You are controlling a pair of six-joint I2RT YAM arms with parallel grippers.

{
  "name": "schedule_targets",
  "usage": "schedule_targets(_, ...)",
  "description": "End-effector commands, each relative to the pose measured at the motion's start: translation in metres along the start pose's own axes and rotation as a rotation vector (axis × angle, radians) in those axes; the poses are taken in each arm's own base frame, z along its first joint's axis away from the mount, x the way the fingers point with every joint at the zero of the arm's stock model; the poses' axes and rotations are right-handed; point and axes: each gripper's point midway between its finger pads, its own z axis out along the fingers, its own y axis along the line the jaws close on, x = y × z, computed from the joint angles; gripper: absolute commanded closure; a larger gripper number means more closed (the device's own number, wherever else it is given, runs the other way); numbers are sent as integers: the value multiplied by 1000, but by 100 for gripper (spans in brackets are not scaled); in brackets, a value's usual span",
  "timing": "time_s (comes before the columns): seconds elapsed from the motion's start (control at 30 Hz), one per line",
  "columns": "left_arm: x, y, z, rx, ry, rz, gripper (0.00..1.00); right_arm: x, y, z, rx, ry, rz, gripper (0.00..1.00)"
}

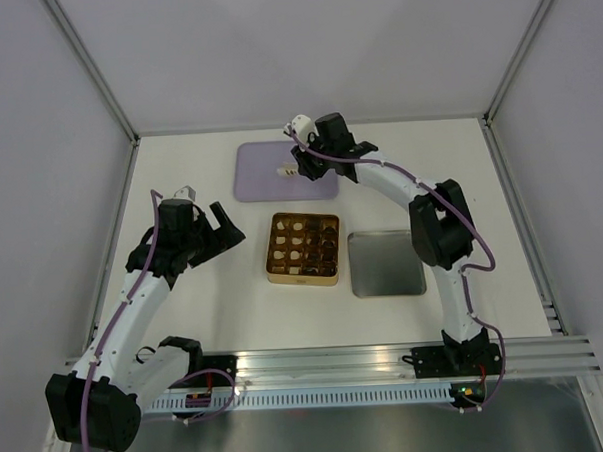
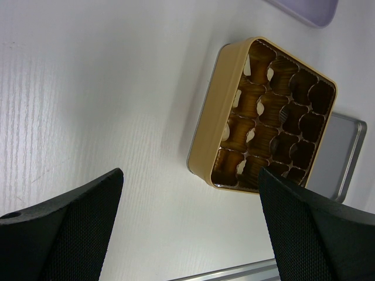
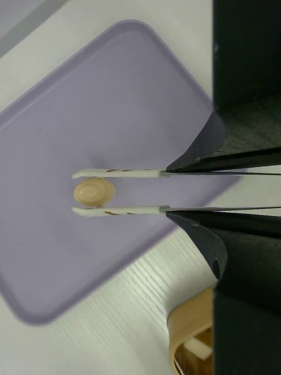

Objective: Pack the chocolate
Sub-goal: Place the fake chocolate in the packing box.

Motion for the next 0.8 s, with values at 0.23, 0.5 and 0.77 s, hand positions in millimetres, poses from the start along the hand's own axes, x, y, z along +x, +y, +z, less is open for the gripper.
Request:
schedule_targets(0.23,-8,-8,-4,41,-26,28,0,-79,50,-93,-25,-249,-124,96)
schedule_targets(0.5,-11,-10,-6,51,-40,26,0,-56,113,-136,-66,-251,-179,99)
schedule_targets(0.77,-4,-8,-6,56,-29,24,0,-35,204,-186,-274,-371,-148,99)
